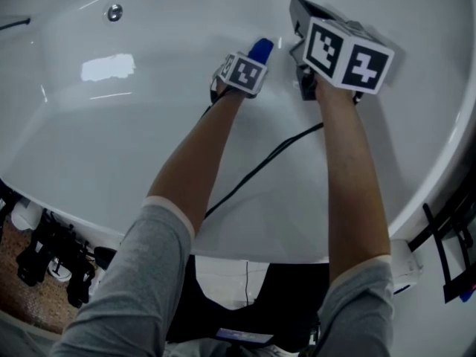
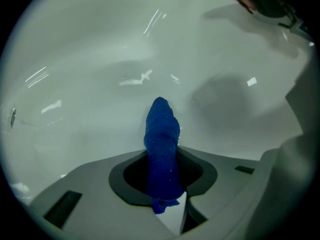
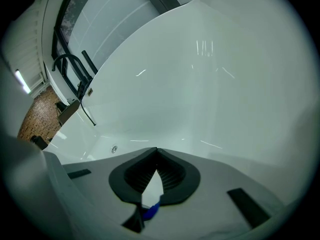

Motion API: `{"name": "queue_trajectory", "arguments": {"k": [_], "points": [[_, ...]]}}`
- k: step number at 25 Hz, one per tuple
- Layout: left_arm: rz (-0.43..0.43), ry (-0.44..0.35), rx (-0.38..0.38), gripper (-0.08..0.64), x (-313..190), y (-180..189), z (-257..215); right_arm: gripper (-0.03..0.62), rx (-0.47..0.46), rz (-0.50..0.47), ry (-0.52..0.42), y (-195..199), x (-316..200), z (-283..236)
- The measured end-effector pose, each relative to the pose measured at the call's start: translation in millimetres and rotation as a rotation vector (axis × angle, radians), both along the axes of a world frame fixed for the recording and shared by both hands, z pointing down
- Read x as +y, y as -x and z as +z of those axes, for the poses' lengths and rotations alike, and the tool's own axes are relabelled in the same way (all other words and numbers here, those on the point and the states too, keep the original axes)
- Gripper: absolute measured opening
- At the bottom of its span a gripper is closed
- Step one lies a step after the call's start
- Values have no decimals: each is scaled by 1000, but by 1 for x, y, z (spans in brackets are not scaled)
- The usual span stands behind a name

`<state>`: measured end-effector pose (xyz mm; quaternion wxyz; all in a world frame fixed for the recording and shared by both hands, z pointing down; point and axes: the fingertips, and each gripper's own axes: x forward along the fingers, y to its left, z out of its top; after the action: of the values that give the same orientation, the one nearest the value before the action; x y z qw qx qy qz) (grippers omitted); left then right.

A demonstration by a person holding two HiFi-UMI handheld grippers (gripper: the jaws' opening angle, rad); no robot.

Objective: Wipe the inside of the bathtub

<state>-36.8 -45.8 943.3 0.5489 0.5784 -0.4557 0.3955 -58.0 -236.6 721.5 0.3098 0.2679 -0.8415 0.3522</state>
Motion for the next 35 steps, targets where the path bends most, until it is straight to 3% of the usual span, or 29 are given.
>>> {"name": "queue_trajectory", "arguments": {"k": [3,6,11,18,23,28,35], "points": [[-2,-38,58,123,-10,-26,-2,9,1,4,2,1,-1,1],[1,-15,100,123,-10,-45,-4,9,3,-1,3,4,-1,3],[7,-18,126,123,-5,-43,-2,9,12,-12,7,9,0,7],[-73,-16,-22,123,22,62,3,9,10,-8,11,8,-1,9],[-82,-55,-13,123,31,108,3,9,13,-8,11,8,0,10],[-149,-81,-35,123,28,102,4,9,18,-5,11,5,0,14],[-86,-124,121,123,1,28,-3,9,17,-16,3,7,3,10]]}}
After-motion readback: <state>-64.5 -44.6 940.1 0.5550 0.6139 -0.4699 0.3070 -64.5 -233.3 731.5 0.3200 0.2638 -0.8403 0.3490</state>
